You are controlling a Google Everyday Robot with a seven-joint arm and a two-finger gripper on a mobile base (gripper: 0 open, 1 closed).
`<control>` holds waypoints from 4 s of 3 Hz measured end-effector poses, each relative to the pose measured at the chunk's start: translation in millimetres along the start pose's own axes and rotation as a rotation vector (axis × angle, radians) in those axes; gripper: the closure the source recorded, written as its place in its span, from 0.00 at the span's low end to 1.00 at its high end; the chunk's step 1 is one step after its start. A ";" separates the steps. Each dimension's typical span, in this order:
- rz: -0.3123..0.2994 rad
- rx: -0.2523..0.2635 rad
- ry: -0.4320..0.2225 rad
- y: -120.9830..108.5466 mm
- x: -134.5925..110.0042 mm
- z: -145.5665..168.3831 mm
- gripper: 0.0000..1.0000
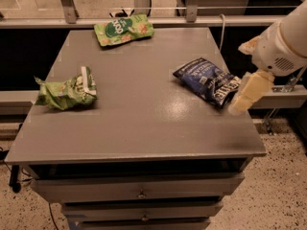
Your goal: Move blue chip bag near green rice chip bag
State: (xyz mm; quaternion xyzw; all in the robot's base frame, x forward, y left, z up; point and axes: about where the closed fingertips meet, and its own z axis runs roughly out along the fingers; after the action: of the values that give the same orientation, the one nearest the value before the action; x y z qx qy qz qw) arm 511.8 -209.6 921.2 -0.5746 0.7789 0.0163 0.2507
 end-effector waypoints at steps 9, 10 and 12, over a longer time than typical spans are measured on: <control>0.076 0.073 -0.302 -113.0 -48.0 63.1 1.00; 0.076 0.073 -0.302 -113.0 -48.1 63.2 1.00; 0.059 0.156 -0.345 -152.4 -64.7 76.4 1.00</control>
Offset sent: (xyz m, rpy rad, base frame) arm 0.1245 0.0101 -0.0812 0.2630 -0.0305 -0.0818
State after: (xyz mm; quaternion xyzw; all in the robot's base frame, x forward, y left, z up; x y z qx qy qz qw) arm 691.7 -180.0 921.0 -0.5191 0.7399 0.0615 0.4235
